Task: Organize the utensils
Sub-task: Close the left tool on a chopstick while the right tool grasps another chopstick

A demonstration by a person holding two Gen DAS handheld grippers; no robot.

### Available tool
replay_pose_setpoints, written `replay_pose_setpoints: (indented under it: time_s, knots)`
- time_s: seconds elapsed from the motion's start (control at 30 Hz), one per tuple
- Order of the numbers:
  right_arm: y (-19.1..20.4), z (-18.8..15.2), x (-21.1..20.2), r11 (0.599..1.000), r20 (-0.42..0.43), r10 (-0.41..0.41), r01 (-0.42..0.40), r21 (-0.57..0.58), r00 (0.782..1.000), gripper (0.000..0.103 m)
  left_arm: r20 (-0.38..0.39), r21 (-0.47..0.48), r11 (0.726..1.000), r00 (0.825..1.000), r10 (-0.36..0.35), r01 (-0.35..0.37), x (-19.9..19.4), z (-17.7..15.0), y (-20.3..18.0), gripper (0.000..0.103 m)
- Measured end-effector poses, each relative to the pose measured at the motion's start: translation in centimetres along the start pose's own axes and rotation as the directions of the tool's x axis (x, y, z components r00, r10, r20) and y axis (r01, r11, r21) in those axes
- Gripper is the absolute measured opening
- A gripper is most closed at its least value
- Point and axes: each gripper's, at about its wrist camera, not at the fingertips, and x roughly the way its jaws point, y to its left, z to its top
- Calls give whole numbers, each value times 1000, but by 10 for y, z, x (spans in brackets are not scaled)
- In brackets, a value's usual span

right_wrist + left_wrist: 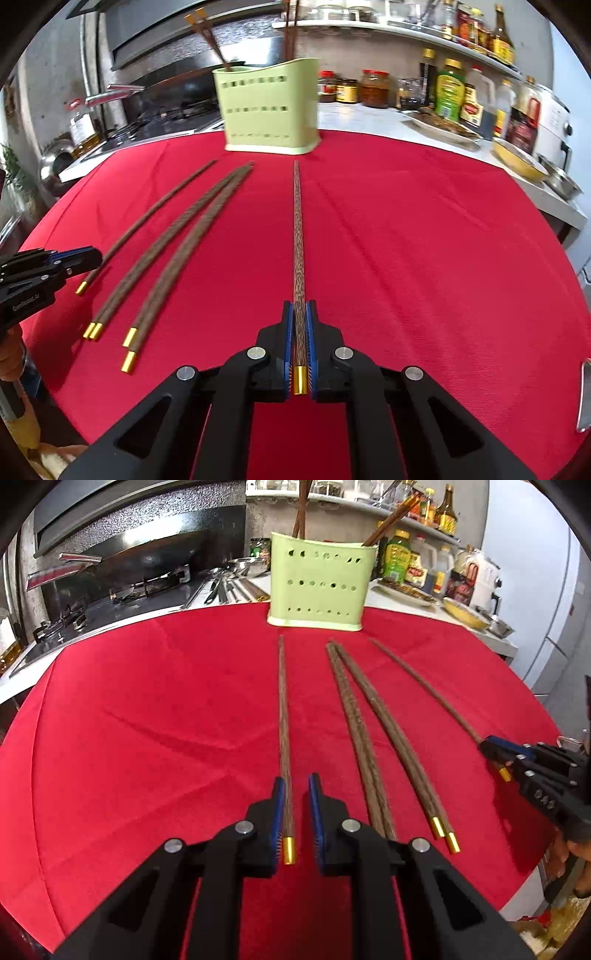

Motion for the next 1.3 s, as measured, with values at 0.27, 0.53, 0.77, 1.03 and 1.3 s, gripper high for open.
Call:
replay_pose_setpoints:
  time_s: [0.27, 0.53, 0.77, 1.03, 1.3]
  knots:
    - [-14, -3, -3, 999, 10, -23, 22, 31, 1000, 7, -22, 48, 992, 993, 118, -117, 7, 0, -9, 7]
    - [-20, -7, -6, 998, 24, 11, -13, 58, 1000, 9, -23, 59, 992, 993, 112, -110, -6, -15, -5, 12]
    - [-16, -16, -15, 999, 29, 9, -10, 40, 1000, 11, -8, 45, 993, 994, 111, -111, -11, -22, -6, 27]
    - [-13, -24, -21, 999, 35, -12, 11, 39, 999, 14, 5, 42, 991, 992, 125, -125, -12, -24, -9, 20]
    - [-8, -21, -17, 999, 49, -42, 41, 16, 998, 14, 25, 40, 985, 985, 169, -170, -8, -21, -9, 9]
